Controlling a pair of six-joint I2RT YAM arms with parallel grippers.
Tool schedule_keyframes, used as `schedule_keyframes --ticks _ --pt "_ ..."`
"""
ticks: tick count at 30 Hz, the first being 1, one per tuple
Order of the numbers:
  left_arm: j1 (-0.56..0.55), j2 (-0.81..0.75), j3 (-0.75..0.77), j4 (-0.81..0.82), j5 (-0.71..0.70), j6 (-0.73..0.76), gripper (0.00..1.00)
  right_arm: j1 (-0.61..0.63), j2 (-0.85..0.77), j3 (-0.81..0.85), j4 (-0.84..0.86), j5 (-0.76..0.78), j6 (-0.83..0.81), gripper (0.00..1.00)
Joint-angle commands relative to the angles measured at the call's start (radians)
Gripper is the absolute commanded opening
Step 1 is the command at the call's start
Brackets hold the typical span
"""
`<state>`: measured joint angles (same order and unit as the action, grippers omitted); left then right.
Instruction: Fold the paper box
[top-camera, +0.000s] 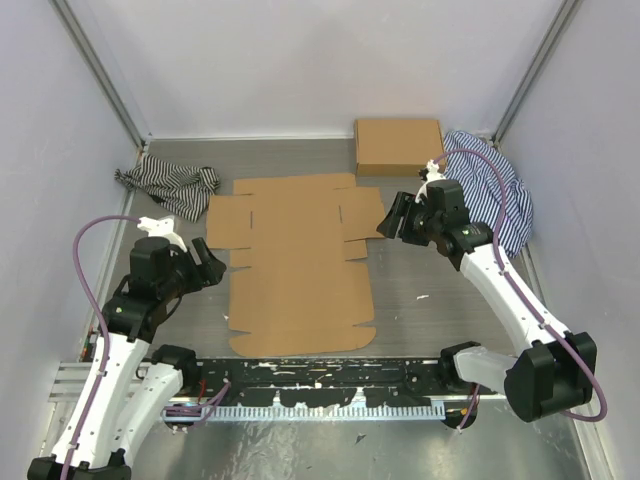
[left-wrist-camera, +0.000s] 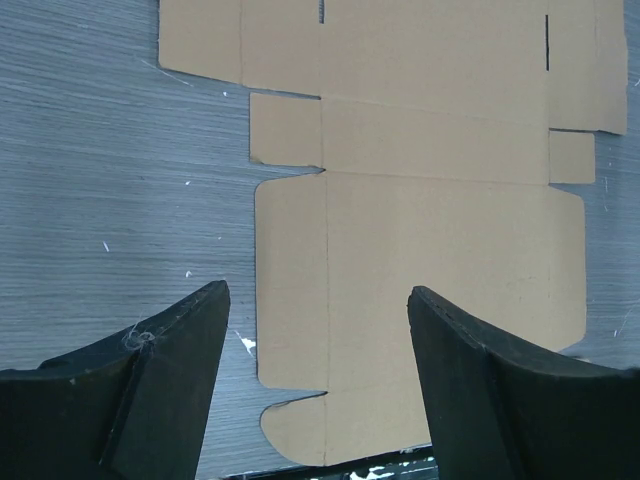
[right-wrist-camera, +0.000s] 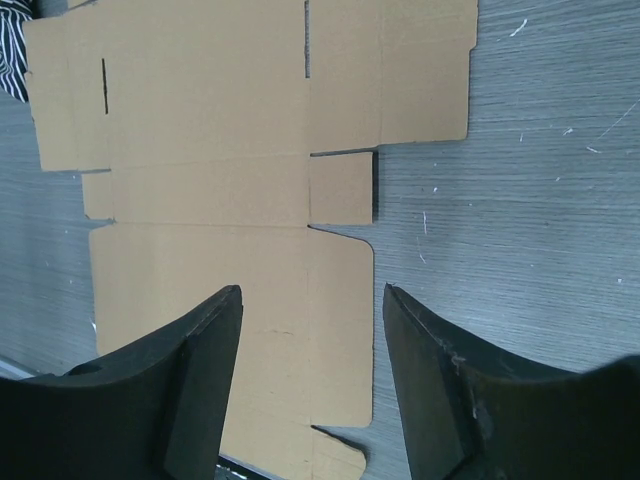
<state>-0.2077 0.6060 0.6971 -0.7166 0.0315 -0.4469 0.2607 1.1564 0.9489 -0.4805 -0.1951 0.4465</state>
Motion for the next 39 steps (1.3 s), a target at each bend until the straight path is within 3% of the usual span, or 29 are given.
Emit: schedule_keyframes --ticks 1,18,19,22,39 --pt "-0.004 -0.009 -0.004 0.018 0.011 0.000 0.79 0.006 0.000 0.023 0.029 0.004 -0.005 0.64" --pt "-0.003 -0.007 -0.004 0.019 0.015 -0.001 0.79 0.011 0.081 0.034 0.036 -0.007 0.002 0.69" --pt "-0.004 -0.008 -0.004 0.019 0.013 -0.002 0.79 0.017 0.102 0.038 0.034 -0.006 0.004 0.82" --pt "-0.004 -0.006 -0.004 0.019 0.008 -0.002 0.79 0.047 0.158 0.052 0.027 0.061 0.018 0.86" --pt "-0.004 0.015 0.002 0.008 -0.019 -0.001 0.79 0.130 0.499 0.138 0.095 0.174 0.112 0.81"
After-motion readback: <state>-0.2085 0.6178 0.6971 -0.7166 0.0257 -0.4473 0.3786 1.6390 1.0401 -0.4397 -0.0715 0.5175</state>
